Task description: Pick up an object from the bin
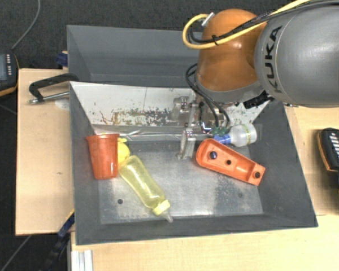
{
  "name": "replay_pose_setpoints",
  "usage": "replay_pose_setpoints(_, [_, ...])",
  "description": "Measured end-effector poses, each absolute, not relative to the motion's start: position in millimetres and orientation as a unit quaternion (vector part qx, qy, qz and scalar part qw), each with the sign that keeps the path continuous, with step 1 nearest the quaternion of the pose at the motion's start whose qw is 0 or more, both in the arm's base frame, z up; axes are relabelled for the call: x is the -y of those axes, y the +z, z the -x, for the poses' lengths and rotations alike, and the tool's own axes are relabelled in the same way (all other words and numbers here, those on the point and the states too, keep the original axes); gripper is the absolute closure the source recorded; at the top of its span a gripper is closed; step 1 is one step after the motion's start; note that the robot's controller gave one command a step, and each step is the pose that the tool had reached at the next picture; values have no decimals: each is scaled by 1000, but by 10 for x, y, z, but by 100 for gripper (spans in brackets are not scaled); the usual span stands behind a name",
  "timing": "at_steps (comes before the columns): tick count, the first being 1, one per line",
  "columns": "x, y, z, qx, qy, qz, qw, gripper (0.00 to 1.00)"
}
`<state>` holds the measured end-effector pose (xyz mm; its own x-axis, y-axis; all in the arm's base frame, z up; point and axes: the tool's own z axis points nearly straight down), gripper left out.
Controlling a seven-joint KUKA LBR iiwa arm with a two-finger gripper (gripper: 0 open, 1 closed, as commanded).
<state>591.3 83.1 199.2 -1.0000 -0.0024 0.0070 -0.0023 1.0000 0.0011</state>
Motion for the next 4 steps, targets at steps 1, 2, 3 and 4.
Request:
replay_pose_setpoints(1, [-827,2044,-5929,1000,-1,0,-1,0])
replay_pose_setpoints(2, [-453,1964,-5694,997,-2,-72,0,0])
replay_pose_setpoints(3, [-67,1870,-5650,997,0,-74,-1,0])
replay_pose_setpoints(4, [394,1578,-5677,997,-3,-76,-1,0])
